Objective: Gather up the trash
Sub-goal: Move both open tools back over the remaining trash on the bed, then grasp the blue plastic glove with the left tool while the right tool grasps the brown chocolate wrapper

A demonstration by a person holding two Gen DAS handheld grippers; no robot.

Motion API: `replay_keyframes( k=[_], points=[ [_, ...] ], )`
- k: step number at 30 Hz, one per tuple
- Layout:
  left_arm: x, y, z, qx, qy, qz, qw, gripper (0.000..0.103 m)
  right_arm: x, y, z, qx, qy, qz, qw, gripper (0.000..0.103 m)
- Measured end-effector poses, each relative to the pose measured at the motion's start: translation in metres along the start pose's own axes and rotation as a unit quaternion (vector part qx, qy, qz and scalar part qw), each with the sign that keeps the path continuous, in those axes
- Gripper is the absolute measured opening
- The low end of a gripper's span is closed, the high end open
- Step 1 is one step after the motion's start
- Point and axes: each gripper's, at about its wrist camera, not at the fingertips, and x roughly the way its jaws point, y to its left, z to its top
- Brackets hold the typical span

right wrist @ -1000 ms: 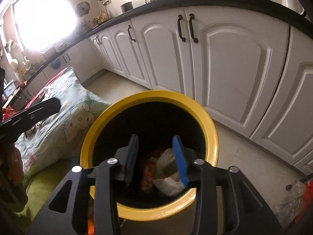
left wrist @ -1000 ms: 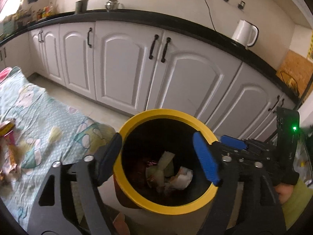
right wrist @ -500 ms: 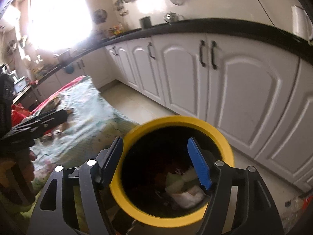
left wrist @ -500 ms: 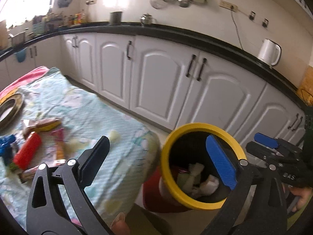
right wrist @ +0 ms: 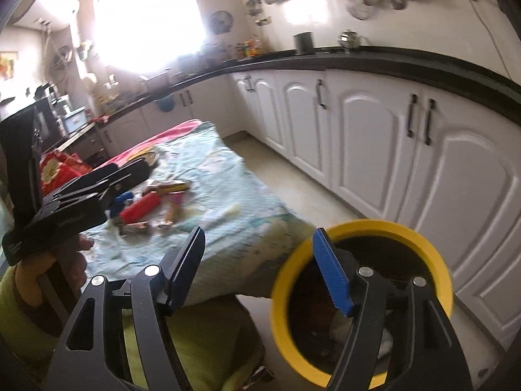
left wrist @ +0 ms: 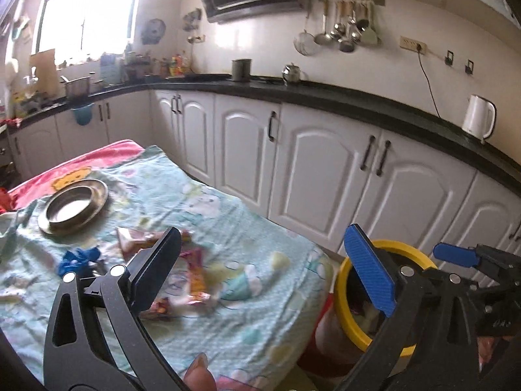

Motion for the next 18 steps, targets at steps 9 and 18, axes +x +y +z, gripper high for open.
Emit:
replay_keyframes(
  k=[9, 18],
  points=[
    [-0.011, 0.049, 0.001, -0.036, -0.017, 0.037, 0.9985, 0.092, 0.028, 0.060, 0.021, -0.054, 0.011, 0.042, 0.998, 0.066],
    [-0.014, 0.102, -0.004, -0.080, -0.022, 0.079, 0.9934, 0.092, 0.062, 0.108, 0.022, -0.111, 0.033, 0.076, 0.990, 0.066]
  ],
)
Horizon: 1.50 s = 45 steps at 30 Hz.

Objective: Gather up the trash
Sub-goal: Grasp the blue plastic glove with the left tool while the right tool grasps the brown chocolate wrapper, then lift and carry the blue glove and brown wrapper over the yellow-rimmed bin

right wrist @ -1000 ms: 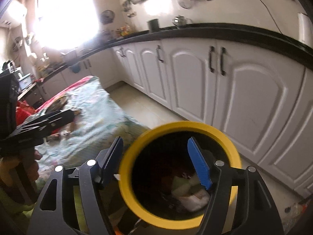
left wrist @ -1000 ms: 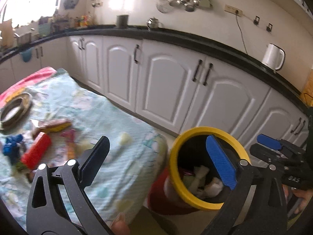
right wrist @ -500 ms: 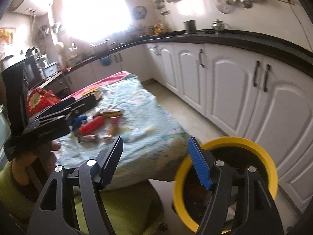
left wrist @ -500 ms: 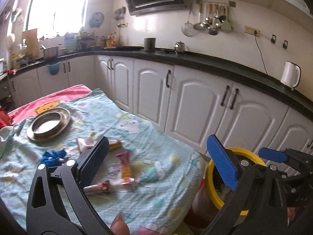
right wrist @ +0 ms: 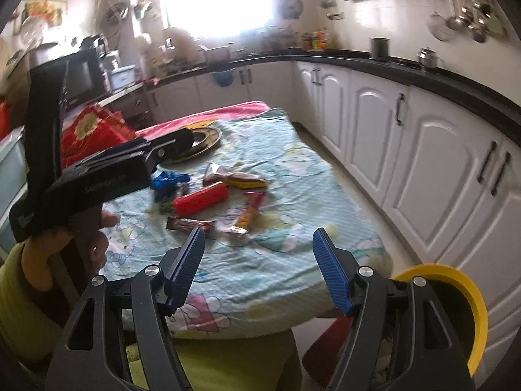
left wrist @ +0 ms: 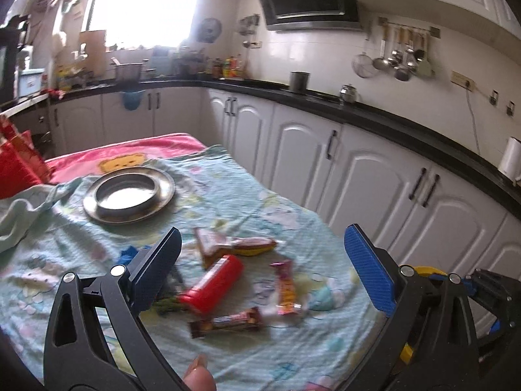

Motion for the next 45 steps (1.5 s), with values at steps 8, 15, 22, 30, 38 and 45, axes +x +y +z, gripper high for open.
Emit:
replay_keyframes(
  k=[8, 15, 22, 30, 38, 45],
  points=[
    [0.012, 0.053, -0.002, -0.044, 0.012, 0.040, 0.9981, 0.092, 0.043, 0.028, 0.004, -0.055, 0.037, 0.029, 0.997, 0.066],
    [0.022, 0.099, -0.011, -0.091, 0.030, 0.068, 0.9931, 0.092, 0.085, 0.052, 0.003, -0.103, 0.075, 0.047, 0.991, 0.066],
    [0.034, 0.125, -0.022, -0.121, 0.052, 0.075, 0.9884, 0.092, 0.128, 0.072, 0.004, -0.144, 0.109, 0.061, 0.982, 0.066],
    [0.054, 0.151, -0.037, -0.170, 0.081, 0.062, 0.9802, 0.083, 0.169, 0.096, 0.005, -0.201, 0.135, 0.071, 0.968, 0.066],
    [0.072, 0.158, -0.050, -0.193, 0.111, 0.037, 0.9741, 0.056, 0.190, 0.107, 0.001, -0.213, 0.160, 0.093, 0.959, 0.040],
    [0.073, 0.156, -0.053, -0.190, 0.121, 0.024, 0.9739, 0.021, 0.180, 0.112, -0.005, -0.204, 0.164, 0.106, 0.959, 0.022]
  ],
)
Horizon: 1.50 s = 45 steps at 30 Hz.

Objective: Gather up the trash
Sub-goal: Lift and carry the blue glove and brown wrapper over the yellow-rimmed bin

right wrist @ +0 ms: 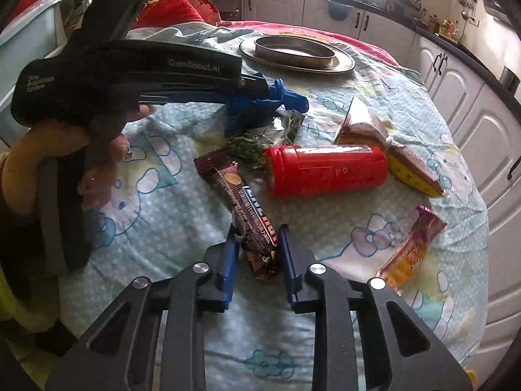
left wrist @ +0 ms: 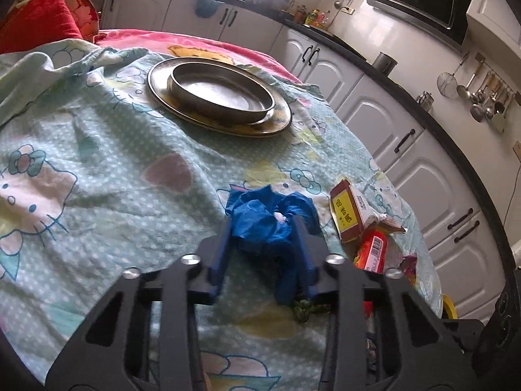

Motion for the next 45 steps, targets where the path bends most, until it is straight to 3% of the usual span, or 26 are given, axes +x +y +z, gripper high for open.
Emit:
replay_keyframes(
  k=[5, 14, 26, 45],
  points=[
    [-0.006, -0.003, -0.001, 0.007, 0.000, -0.005, 1.0000, 0.009, -0.010, 0.002, -0.007, 0.029, -0.004, 0.032, 0.999, 0.019],
    [-0.034, -0.014, 0.006, 0.023, -0.028, -0.012, 0.9993, 0.007, -0.038, 0.007, -0.015, 0.045, -0.030, 0.045, 0.998, 0.018],
    [-0.064, -0.045, 0.007, 0.063, -0.055, -0.034, 0.9959, 0.007, -0.086, -0.013, -0.026, 0.084, -0.077, 0.015, 0.993, 0.018],
    [-0.078, -0.106, -0.011, 0.125, -0.055, -0.079, 0.9874, 0.007, -0.143, -0.055, -0.051, 0.149, -0.134, -0.044, 0.979, 0.018]
  ],
)
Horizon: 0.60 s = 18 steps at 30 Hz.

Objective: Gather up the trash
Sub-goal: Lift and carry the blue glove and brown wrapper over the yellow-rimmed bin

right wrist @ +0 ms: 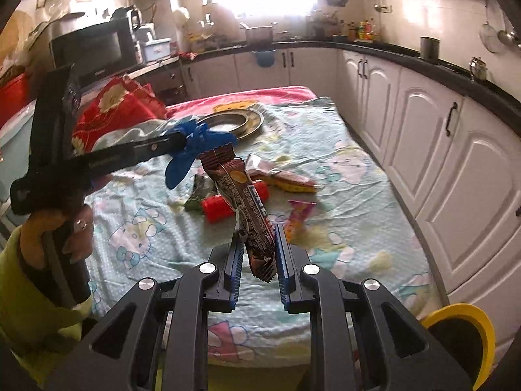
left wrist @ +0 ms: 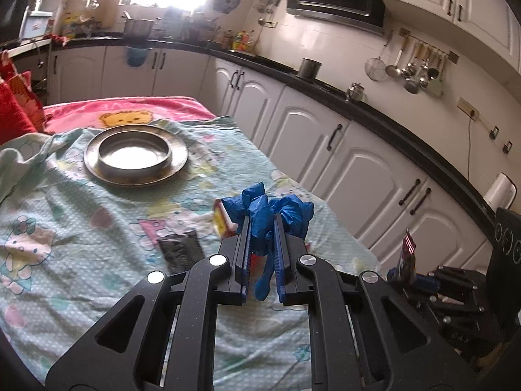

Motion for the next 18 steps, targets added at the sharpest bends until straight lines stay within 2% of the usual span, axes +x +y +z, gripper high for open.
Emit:
replay_keyframes(
  k=[18],
  points=[
    [0.000, -0.054, -0.007, 0.051, 0.006, -0.033, 0.9981, 0.007, -0.051, -0.049, -0.017, 0.065, -0.038, -0.044, 0.996, 0.018]
  ],
)
